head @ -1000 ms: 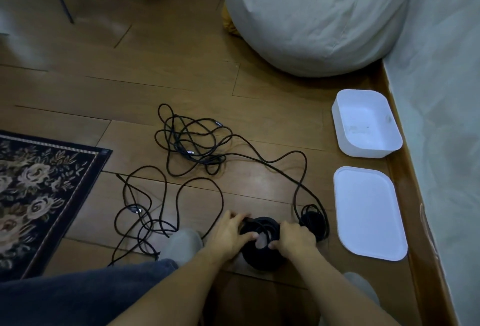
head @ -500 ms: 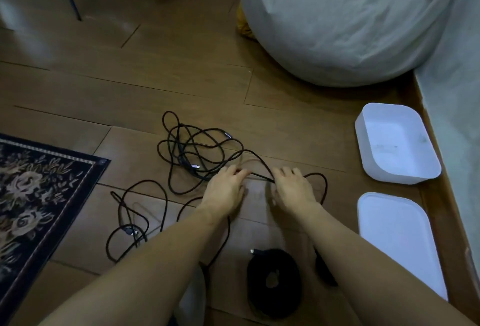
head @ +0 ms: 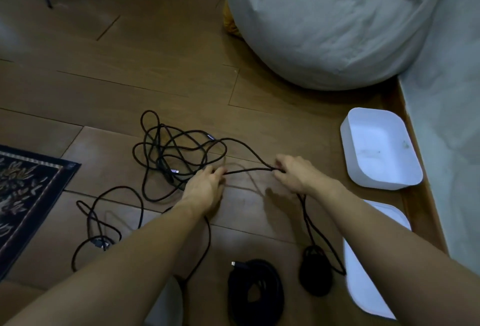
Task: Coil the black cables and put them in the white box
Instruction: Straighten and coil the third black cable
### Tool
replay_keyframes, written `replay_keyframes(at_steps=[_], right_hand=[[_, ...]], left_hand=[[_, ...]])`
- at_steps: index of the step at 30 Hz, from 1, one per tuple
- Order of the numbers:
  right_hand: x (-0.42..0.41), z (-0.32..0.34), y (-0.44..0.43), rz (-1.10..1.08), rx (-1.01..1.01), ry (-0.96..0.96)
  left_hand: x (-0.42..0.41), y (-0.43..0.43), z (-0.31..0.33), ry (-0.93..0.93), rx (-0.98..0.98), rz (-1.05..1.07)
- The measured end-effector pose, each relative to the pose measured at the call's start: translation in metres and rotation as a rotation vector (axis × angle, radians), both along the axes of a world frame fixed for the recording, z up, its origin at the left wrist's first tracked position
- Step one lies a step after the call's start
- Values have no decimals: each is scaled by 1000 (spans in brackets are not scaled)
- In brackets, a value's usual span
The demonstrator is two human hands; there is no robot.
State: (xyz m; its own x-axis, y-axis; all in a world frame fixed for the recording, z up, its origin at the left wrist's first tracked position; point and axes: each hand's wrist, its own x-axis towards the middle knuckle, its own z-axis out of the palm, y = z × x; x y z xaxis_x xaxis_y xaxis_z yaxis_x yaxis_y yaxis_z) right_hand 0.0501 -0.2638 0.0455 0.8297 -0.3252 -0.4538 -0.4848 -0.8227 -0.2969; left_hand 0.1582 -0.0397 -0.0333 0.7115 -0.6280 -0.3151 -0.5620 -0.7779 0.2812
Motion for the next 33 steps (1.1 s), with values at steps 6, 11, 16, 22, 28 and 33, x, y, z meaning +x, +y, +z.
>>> replay_keyframes(at_steps=[6, 11, 16, 22, 28, 33], right_hand=[[-2, 86, -1, 55, 35, -142], [-15, 148, 3, 50, 18, -251], [-24, 226, 15, 12, 12, -429], [-34, 311, 45, 58, -27, -610], [-58, 357, 72, 96, -179, -815], [-86, 361, 65, 68, -242, -774]], left_hand=[[4, 7, 58, -93, -142, 54], [14, 14, 135, -183, -194, 60], [18, 25, 225, -197, -183, 49], [-12, 19, 342, -154, -449, -49], [-57, 1, 401, -153, -776, -111], [-77, 10, 408, -423, -720, -157]])
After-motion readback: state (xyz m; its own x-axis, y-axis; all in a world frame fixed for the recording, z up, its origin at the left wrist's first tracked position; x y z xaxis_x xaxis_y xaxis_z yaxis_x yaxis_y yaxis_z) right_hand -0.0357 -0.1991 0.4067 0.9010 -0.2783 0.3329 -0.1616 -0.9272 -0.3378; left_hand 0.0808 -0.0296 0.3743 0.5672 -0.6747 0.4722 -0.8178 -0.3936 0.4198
